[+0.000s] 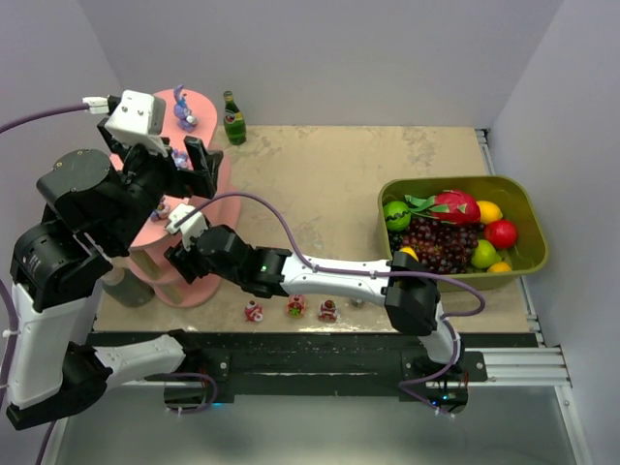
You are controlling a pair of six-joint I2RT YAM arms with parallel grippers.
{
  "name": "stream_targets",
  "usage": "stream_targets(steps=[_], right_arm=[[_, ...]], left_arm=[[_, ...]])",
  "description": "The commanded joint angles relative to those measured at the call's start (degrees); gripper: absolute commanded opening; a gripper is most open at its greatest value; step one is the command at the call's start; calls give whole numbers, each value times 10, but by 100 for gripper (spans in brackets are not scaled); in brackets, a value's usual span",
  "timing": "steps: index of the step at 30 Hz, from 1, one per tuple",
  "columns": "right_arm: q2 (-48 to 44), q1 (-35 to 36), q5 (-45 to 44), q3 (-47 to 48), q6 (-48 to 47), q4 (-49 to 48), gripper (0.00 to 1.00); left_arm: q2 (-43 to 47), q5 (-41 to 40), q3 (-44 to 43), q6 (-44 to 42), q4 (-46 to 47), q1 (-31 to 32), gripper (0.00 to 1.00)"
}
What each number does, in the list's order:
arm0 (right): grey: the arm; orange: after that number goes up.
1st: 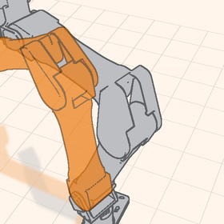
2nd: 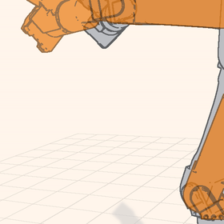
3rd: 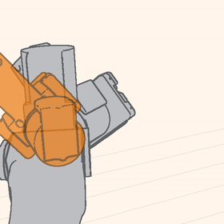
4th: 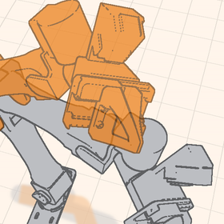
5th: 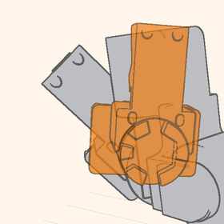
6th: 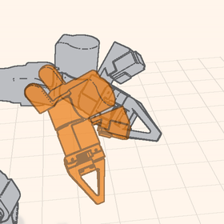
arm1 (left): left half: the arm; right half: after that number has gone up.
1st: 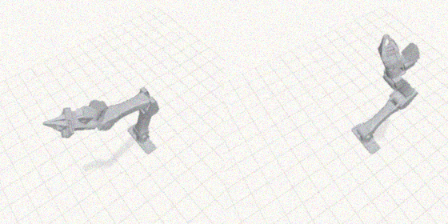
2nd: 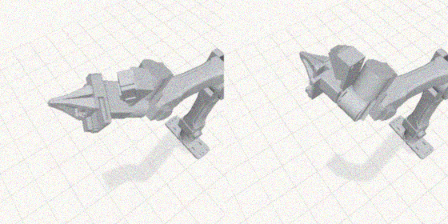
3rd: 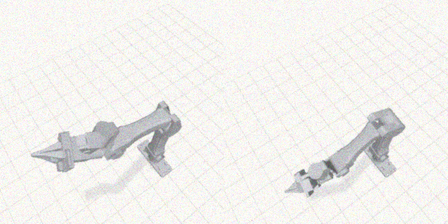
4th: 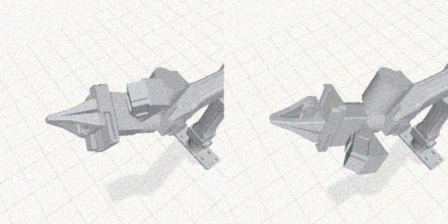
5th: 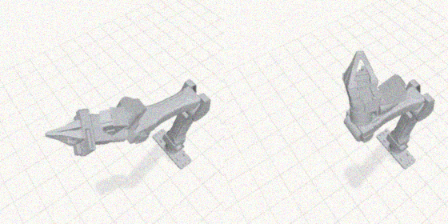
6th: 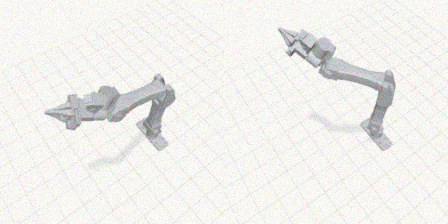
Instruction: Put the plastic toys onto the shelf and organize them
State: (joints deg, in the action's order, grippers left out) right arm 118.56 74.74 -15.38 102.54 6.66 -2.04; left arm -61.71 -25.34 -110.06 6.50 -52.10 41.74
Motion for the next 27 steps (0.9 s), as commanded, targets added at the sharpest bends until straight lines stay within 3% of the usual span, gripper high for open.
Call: stream_targets(steps=[1, 10, 22, 27], right_arm=[[37, 8, -21, 2, -16, 61, 42], [14, 11, -22, 1, 8, 139, 43], [9, 24, -47, -67, 9, 37, 44], [29, 26, -64, -48, 9, 50, 46]], left_arm=[[15, -6, -34, 4, -4, -3, 100], [25, -26, -46, 2, -21, -3, 100], [29, -30, -44, 4, -34, -3, 100], [28, -29, -50, 4, -38, -3, 100]])
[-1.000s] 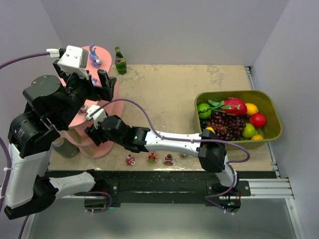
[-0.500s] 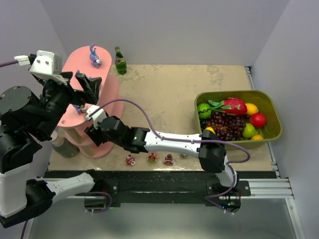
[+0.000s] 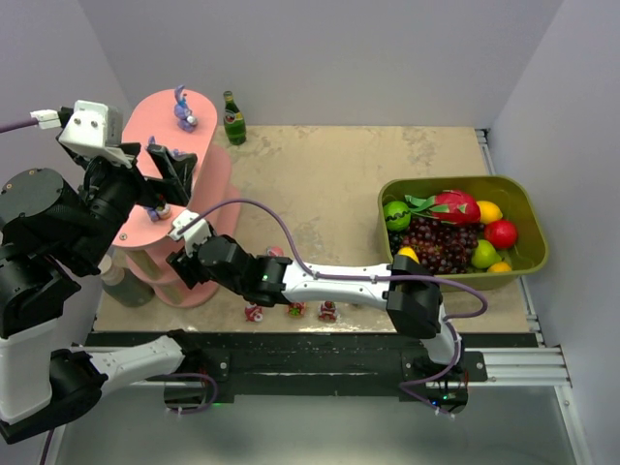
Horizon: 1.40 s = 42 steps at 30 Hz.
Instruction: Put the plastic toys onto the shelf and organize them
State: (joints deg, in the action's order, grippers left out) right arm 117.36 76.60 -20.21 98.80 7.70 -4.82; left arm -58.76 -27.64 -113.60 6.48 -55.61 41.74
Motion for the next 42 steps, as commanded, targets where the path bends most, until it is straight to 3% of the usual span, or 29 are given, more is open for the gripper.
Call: stream_targets(steps=[1, 8, 15, 28, 34, 37, 42], right_arm=[[42, 7, -19, -10, -1, 82, 49], [45, 8, -26, -10, 1, 83, 65], [59, 8, -21, 24, 3, 95, 70], [42, 8, -36, 4, -11, 67, 85], [3, 10, -37, -26, -20, 51, 89], [-36, 12, -32, -81, -30, -18, 91], [-64, 13, -43, -115, -38, -41, 92]], left_arm=[[-2, -6, -17, 5, -3, -3, 100], [-1, -7, -13, 4, -5, -3, 99], [-2, -10, -13, 0, -4, -3, 100], [-4, -15, -14, -7, -4, -3, 99], [-4, -17, -14, -9, -1, -3, 99], [-2, -16, -13, -9, 2, -3, 99], [-1, 4, -15, -16, 7, -3, 100]])
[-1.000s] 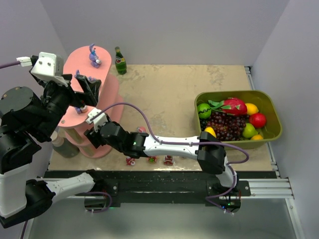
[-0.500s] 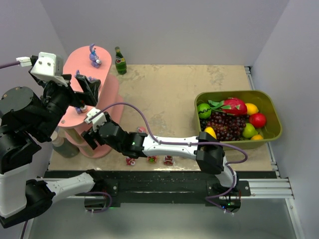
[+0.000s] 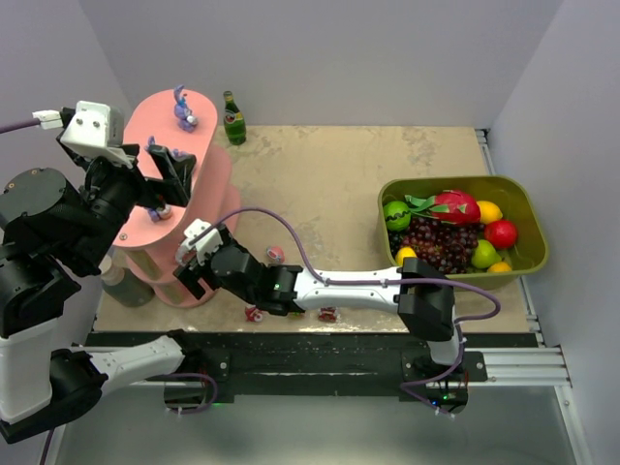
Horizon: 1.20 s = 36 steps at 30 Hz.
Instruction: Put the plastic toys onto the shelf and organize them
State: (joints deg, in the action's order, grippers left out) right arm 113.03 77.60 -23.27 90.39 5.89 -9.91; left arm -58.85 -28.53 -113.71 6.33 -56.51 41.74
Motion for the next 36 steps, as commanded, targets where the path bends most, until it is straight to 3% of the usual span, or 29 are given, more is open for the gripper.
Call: stream_targets(steps=[1, 10, 18, 25, 36], right_arm=[[-25, 3, -10, -35, -24, -2, 92], [-51, 4, 0, -55, -14, -18, 89], [-105, 4, -8, -77, 60, -4, 49], [-92, -6, 21, -22, 86, 28, 29], [-61, -30, 37, 10, 105, 55, 23]], left_arm=[[0, 15, -16, -15, 15, -3, 99], [-1, 10, -35, -21, 11, -3, 100], [7, 10, -31, -19, 18, -3, 99], [26, 1, -27, -18, 24, -3, 99], [31, -7, -27, -15, 19, -3, 100]])
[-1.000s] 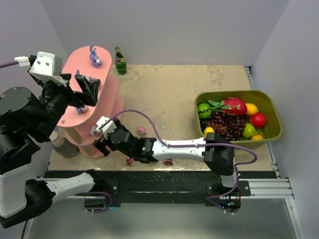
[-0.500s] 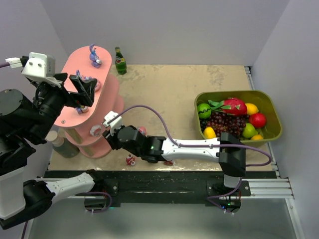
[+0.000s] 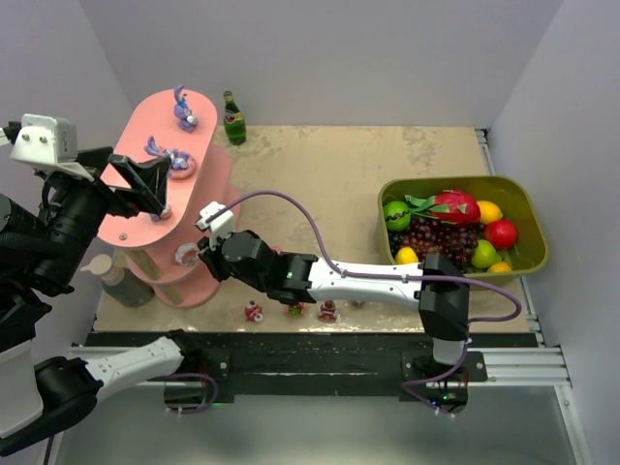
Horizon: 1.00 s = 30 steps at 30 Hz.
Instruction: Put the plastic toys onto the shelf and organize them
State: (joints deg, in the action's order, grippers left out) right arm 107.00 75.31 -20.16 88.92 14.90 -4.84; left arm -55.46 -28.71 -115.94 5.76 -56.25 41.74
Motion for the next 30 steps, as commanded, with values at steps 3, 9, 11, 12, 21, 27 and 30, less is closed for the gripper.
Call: stream_targets(steps=[3, 9, 11, 12, 21, 27, 30], right_arm=[[5, -10, 8, 27, 15, -1, 23], [12, -15, 11, 39, 8, -7, 23], [15, -16, 11, 43, 7, -7, 23], [19, -17, 12, 48, 7, -7, 23], [35, -19, 16, 68, 3, -4, 23], [14, -23, 9, 38, 4, -3, 24], [-8, -23, 6, 13, 4, -8, 26]], left_arm=[[-4, -6, -5, -10, 16, -3, 99], [-4, -9, -2, -10, 16, -3, 99], [-3, -11, -2, -10, 15, -3, 100], [-3, -11, -1, -10, 15, -3, 100], [-1, -14, -2, -8, 12, -3, 100], [2, -17, -4, -7, 11, -3, 100], [3, -19, -3, -7, 10, -3, 99]])
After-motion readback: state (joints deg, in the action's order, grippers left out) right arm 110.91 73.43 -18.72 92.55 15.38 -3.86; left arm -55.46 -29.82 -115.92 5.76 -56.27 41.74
